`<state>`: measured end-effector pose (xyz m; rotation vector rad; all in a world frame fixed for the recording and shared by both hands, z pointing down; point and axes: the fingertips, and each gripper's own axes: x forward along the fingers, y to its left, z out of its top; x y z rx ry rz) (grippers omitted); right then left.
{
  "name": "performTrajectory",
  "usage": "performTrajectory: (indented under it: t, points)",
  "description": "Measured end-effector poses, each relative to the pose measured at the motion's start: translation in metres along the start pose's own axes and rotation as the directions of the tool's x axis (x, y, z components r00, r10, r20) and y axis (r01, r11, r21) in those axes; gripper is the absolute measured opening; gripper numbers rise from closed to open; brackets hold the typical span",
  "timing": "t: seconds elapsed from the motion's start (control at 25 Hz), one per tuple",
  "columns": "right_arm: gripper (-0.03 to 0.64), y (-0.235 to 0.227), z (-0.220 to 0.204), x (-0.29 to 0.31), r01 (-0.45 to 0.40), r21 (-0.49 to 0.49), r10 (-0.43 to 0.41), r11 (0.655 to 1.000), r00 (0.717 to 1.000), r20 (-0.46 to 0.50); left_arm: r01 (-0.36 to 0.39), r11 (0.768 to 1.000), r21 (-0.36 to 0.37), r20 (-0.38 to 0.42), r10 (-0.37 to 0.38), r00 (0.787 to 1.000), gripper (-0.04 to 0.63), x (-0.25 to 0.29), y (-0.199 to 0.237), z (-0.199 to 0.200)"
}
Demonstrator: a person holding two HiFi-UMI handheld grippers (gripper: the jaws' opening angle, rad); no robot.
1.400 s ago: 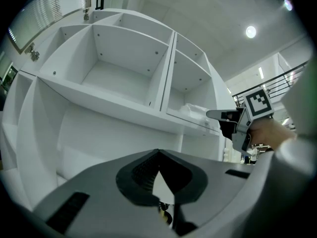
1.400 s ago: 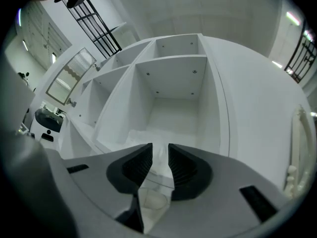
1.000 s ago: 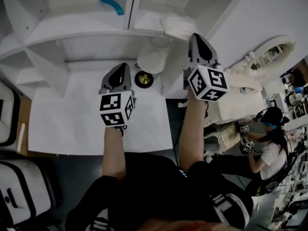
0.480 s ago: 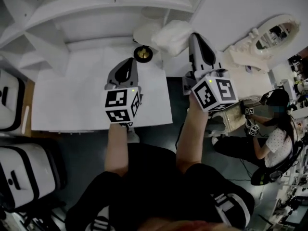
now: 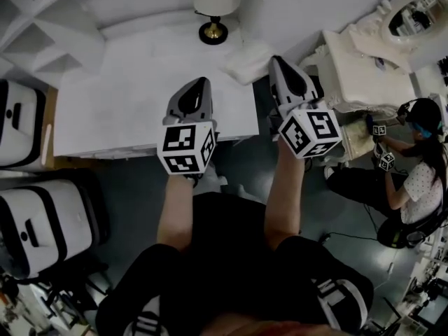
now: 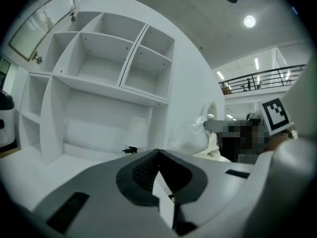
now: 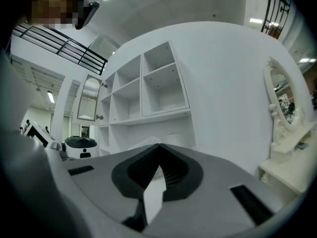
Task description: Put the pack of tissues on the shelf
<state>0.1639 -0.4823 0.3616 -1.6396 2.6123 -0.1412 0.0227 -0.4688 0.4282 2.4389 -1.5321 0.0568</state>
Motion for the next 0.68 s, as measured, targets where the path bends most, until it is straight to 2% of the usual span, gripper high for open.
performTrajectory:
  t: [0.32, 0.68]
  points:
    - [0.02, 0.003, -0.03, -0.019, -0.021, 0.031, 0.023, 0.999, 0.999, -0.042, 0.014, 1.0, 0.028, -0.022, -0.014, 1.0, 0.011, -0.005, -0.019, -0.009]
    - [0.02, 0.004, -0.023, -0.022, -0.032, 0.026, 0.032, 0.999, 0.999, -0.017, 0.002, 0.999, 0.051, 0.004, -0.002, 1.0, 0.011, -0.013, -0.018, 0.004]
